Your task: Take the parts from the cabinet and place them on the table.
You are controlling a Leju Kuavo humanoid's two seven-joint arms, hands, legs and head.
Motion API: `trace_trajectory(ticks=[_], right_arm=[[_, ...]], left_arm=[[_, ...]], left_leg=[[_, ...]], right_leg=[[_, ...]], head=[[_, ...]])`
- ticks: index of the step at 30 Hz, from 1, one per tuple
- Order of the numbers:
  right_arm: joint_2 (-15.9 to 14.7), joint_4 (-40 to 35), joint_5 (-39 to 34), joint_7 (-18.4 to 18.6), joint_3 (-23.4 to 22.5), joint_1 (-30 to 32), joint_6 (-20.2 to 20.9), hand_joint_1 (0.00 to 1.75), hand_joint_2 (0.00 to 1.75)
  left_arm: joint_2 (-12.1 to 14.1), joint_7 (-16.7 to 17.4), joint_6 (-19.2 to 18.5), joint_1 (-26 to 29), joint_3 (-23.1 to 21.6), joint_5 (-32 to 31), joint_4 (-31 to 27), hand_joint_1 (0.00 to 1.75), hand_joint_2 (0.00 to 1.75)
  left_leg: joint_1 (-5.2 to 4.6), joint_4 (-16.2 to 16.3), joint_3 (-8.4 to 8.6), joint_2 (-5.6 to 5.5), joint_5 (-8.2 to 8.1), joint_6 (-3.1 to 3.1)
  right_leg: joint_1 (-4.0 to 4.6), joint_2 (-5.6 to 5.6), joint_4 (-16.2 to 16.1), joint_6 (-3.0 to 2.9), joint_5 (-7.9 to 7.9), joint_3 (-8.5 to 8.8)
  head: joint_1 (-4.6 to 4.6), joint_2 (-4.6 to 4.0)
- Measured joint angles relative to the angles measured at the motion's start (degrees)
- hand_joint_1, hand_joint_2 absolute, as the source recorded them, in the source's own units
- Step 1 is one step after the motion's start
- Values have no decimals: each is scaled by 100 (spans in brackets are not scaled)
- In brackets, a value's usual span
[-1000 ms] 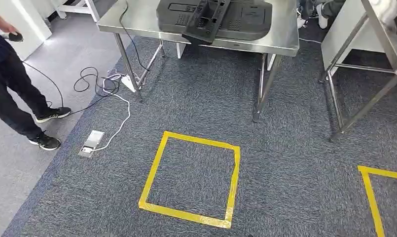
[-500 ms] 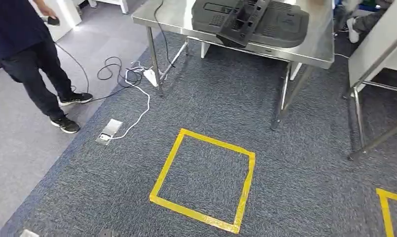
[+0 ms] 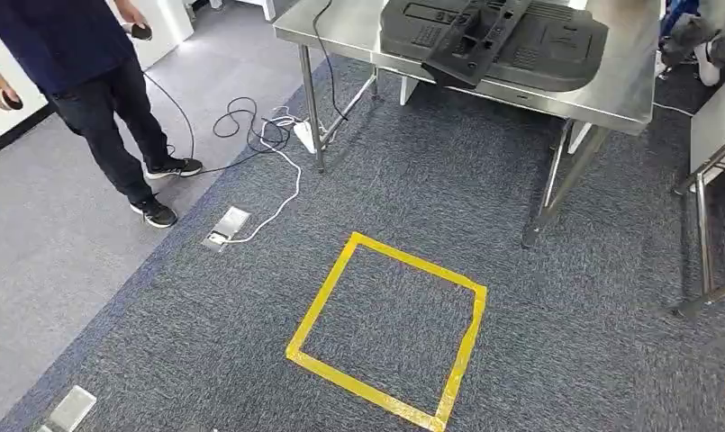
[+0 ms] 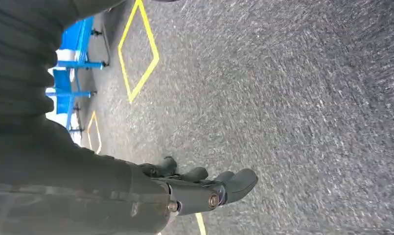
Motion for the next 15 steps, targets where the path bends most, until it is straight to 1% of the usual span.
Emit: trace_trajectory(ticks=[1,2,3,4,5,6,7,8,9,10,11,12,13,14,15], right_arm=[[0,0,-2,2,22,1,0,0,175],[-2,0,-5,4,35,0,0,0,175],[-4,0,-5,7,46,-3,0,0,175],[-7,0,-9,11,55,-7,0,0,175],[-7,0,-9,9,61,-14,0,0,175],[-7,-2,-11,15,64,-21,0,0,175],[-9,-7,-11,26,70,-29,4,0,175],[-4,-7,-13,35,85,-22,13,0,175],[-4,-7,-18,44,105,-21,17,0,175],[-9,-7,-20,55,112,-18,17,0,175],[-11,-7,-24,59,116,-13,19,0,175],[-11,-7,-35,74,123,-9,24,0,175],[-11,-7,-57,94,138,11,30,0,175],[-13,-7,-74,105,155,18,37,0,175],[-15,-7,-76,109,173,12,39,0,175]], left_arm=[[0,-2,0,-2,-2,0,0,0,0],[0,-4,-2,-13,0,0,0,0,0],[-2,-9,-2,-15,-2,0,0,0,0],[-2,-9,-2,0,0,2,0,0,0],[0,-9,-2,11,0,2,0,0,0],[2,-11,-2,12,0,2,0,0,0],[2,-17,-2,13,0,4,0,0,0],[2,-24,-2,0,0,4,0,0,0],[0,-24,-2,-7,0,2,0,0,0],[0,-24,-2,-4,0,0,0,0,0],[0,-24,-7,3,0,2,0,0,0],[0,-24,-7,8,0,0,0,0,0],[0,-24,-7,11,0,0,0,0,0],[0,-24,-7,11,0,0,0,0,0],[0,-24,-7,9,0,0,0,0,0]], left_leg=[[-13,-489,223,200,143,35],[-76,-601,240,324,76,63],[-72,-598,220,263,94,101],[-78,-598,209,226,93,124],[-84,-598,200,179,96,150],[-77,-654,211,135,129,206],[-44,-704,242,113,168,258],[-38,-723,239,74,185,293],[-40,-724,223,36,195,313],[-46,-723,215,-4,196,320],[-57,-722,213,-62,198,323],[-59,-718,213,-117,198,323],[-59,-711,216,-185,198,323],[-58,-699,219,-250,197,321],[-56,-683,224,-311,192,313]], right_leg=[[9,-40,0,26,-17,21],[55,-81,25,63,-40,16],[56,-114,16,79,-40,17],[62,-152,1,102,-38,32],[53,-195,-22,129,-25,50],[44,-226,-28,168,-34,72],[15,-77,43,201,-129,76],[16,124,269,209,-315,-30],[14,232,694,213,-567,-229],[15,274,1153,223,-778,-434],[20,292,1560,230,-910,-624],[21,299,1734,230,-901,-710],[21,301,1625,223,-747,-668],[18,312,1263,210,-489,-511],[12,363,732,188,-193,-282]], head=[[-13,0],[-33,0],[-18,0],[4,0],[6,0],[-4,0],[15,0],[28,0],[72,0],[96,0],[98,0],[103,0],[105,0],[116,0],[133,0]])
